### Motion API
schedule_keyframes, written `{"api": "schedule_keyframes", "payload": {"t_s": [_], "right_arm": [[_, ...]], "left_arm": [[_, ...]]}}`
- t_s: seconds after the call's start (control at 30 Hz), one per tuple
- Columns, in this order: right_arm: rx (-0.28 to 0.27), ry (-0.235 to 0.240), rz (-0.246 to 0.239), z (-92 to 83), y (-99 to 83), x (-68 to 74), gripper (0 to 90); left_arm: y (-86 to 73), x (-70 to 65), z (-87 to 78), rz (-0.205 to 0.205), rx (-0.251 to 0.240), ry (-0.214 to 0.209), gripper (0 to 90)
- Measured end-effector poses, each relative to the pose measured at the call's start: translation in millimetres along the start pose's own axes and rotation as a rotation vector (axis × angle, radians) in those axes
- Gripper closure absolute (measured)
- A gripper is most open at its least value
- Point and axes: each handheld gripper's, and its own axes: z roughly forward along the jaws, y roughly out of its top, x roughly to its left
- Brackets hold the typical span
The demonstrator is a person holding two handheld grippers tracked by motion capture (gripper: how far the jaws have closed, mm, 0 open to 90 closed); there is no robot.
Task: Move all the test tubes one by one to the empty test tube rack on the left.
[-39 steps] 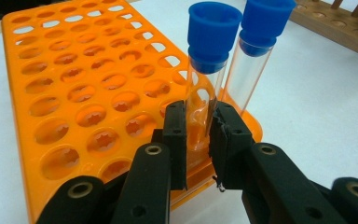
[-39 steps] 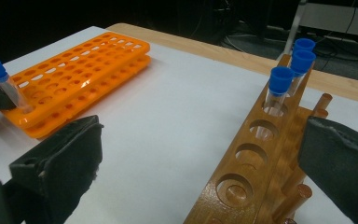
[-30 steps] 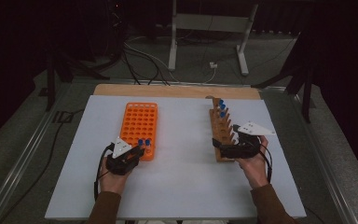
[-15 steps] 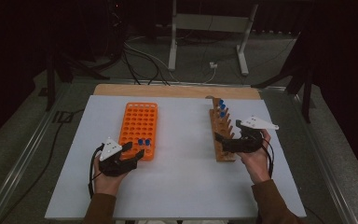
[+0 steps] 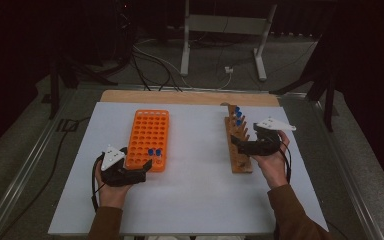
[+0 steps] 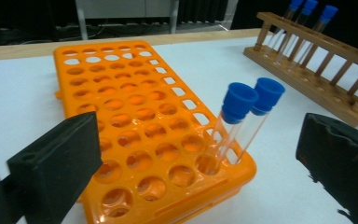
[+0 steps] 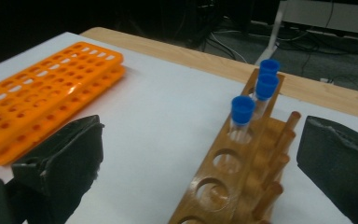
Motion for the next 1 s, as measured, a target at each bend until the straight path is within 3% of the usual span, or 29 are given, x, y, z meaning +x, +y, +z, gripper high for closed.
{"api": "schedule_keyframes", "payload": {"t_s": [0.1,0.23,0.4,0.53,0.77,1.0], "right_arm": [[0.011,-0.01,-0.009,4.0,2.4,-4.2,4.0],[0.018,-0.021,-0.013,10.7,1.6,-9.7,6.6],[0.029,-0.043,0.01,21.3,-0.4,-17.4,10.1],[0.054,-0.065,-0.012,31.8,-1.3,-17.6,18.2],[0.071,-0.107,-0.015,48.3,-3.5,-20.7,48.5],[0.069,-0.114,-0.028,55.1,-2.5,-18.9,69.8]], "left_arm": [[0.0,-0.4,-1.4,0.008,-0.01,0.019,0.7],[0.2,-0.2,-1.4,0.006,-0.014,0.013,0.7],[-1.1,0.8,0.0,-0.002,-0.013,0.017,0.7],[-1.8,1.8,0.2,-0.006,-0.012,0.02,0.7],[-2.4,2.3,-0.2,-0.011,-0.014,0.021,0.7],[-2.7,3.0,-1.1,-0.012,-0.015,0.023,0.7]]}}
